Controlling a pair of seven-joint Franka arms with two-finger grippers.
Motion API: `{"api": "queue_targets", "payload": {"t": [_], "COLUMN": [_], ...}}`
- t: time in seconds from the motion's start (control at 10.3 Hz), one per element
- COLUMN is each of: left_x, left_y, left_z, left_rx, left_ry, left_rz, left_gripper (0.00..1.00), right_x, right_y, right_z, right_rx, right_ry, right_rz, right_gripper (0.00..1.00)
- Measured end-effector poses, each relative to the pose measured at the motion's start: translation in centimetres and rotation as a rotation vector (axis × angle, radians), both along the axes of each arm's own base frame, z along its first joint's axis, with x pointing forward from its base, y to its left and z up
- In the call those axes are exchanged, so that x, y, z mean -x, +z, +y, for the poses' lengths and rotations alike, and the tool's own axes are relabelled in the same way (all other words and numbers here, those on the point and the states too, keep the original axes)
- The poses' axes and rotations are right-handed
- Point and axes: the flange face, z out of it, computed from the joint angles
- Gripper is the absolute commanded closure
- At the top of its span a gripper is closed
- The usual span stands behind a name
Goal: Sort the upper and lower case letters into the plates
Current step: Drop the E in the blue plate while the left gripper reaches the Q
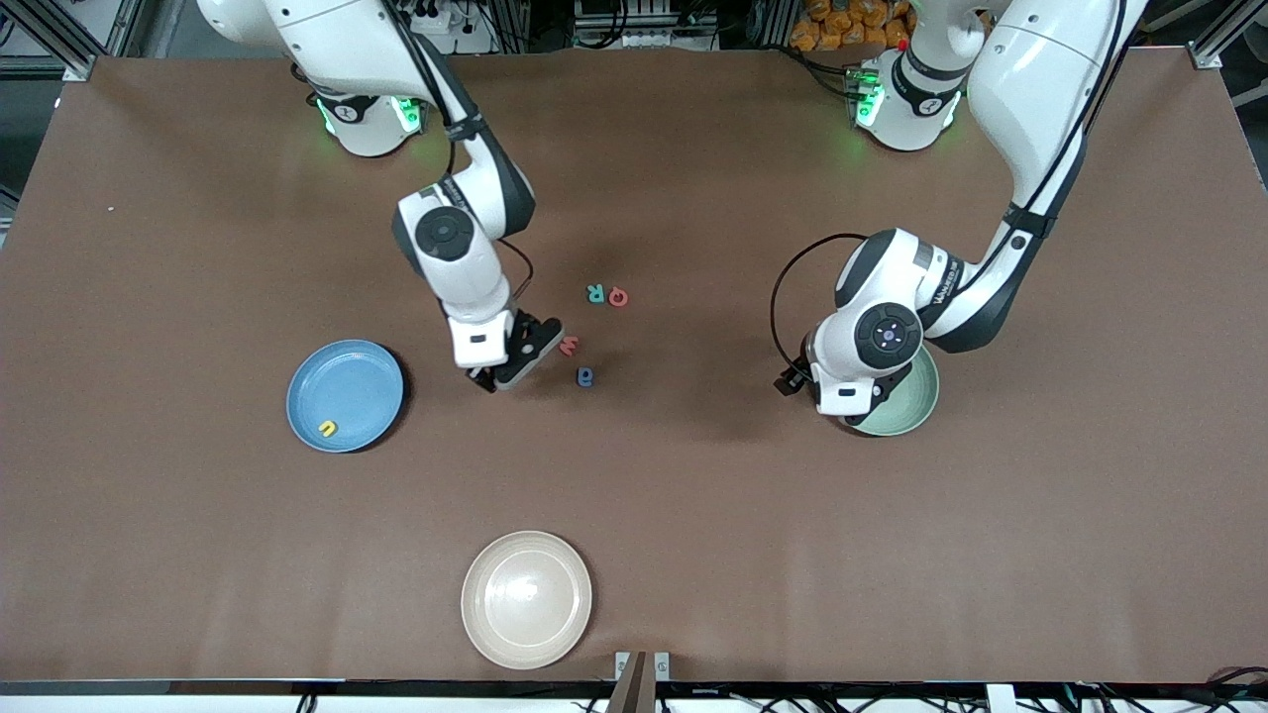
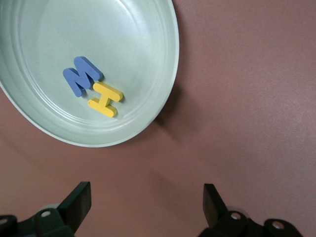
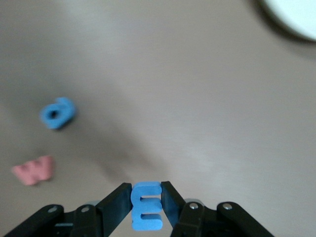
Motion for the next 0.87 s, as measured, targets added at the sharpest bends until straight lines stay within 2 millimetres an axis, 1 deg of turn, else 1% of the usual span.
{"api": "queue_targets", "payload": {"t": [0.19,0.29,0.39,0.48,0.58,0.78,0.87], "left_x": [0.0,0.0,0.1,0.4,0.9,2.6,3.8], "left_y": [-0.2,-0.3,-0.4,-0.5,-0.5,0.2,0.6], "left_z": [0.0,-0.3,-1.1,-2.6,-4.8,-10.3,-12.8], "left_rx": [0.001,0.002,0.003,0.003,0.006,0.008,0.004], "left_ry": [0.001,0.003,0.014,0.033,0.065,0.097,0.101], "left_rz": [0.002,0.002,-0.002,-0.006,-0.012,-0.03,-0.036], "left_gripper": [0.0,0.0,0.0,0.0,0.0,0.0,0.0], "right_x": [-3.2,-4.3,-5.1,-5.6,-5.9,-6.3,-6.2], "right_y": [1.5,1.9,2.1,2.3,2.5,2.7,2.3], "right_z": [-5.6,-8.5,-11.0,-13.2,-15.5,-20.4,-22.5], "right_rx": [0.03,0.038,0.048,0.06,0.072,0.092,0.098], "right_ry": [-0.013,-0.024,-0.028,-0.026,-0.023,-0.017,-0.027], "right_rz": [-0.011,-0.011,-0.005,0.015,0.042,0.096,0.134], "right_gripper": [1.0,1.0,1.0,1.0,1.0,1.0,0.85]}}
